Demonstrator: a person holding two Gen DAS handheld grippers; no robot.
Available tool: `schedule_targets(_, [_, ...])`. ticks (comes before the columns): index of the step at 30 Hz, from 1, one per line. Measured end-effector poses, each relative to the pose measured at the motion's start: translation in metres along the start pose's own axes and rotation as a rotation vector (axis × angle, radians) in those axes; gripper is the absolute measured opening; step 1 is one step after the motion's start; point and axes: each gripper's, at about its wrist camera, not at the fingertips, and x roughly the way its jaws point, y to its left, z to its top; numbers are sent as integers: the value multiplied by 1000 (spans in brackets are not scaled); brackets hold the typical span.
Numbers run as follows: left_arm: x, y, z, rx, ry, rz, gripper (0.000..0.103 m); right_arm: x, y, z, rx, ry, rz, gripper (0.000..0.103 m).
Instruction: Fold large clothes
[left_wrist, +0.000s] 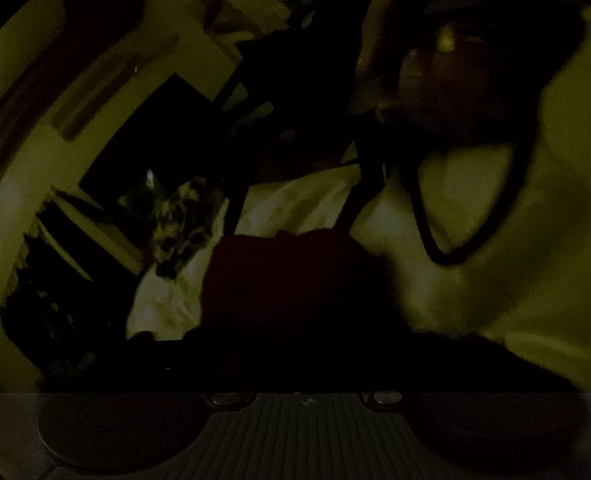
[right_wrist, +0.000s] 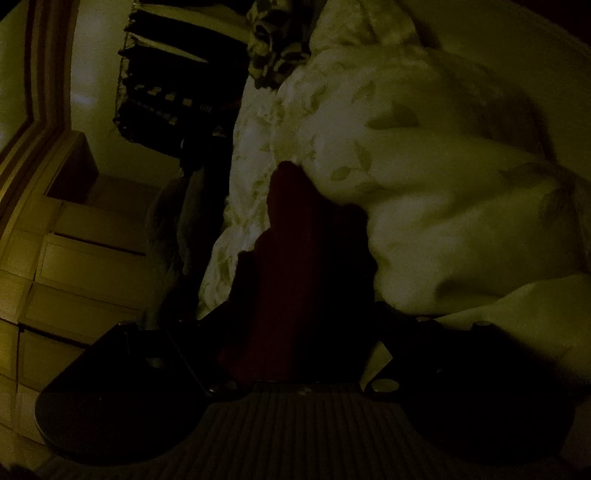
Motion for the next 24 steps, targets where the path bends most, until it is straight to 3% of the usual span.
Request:
schedule_targets(2, [3, -2, 3, -28, 7, 23, 101, 1, 0, 1, 1, 1, 0, 84])
schedule_targets(5, [0, 4, 2, -142, 11, 33, 88, 2, -1, 1, 0, -1, 0, 84])
schedule_targets(7, [-3, 17, 1, -258, 22, -6, 80, 6, -3, 2, -4, -1, -3, 84])
schedule_targets(11, [-6, 47, -4, -501, 53, -121, 74, 17, -1, 5, -49, -1, -25, 85])
schedule_targets(15, [-6, 50, -4, -529, 60, -127, 72, 40, 6, 8, -110, 9, -45, 83])
schedule_targets(16, [-7, 50, -4, -535, 64, -128, 69, 46, 6, 8, -127, 18, -46, 80])
schedule_targets(18, [-10, 50, -3, -554, 68, -132, 66, 55, 4, 7, -148, 24, -74, 52])
schedule_targets(20, [-10, 53, -2, -578, 73, -139, 65, 55, 0, 6, -130, 18, -69, 34])
schedule_targets(24, [-17, 58, 5, -606, 64, -136, 66, 38, 4, 6, -87, -32, 15, 25])
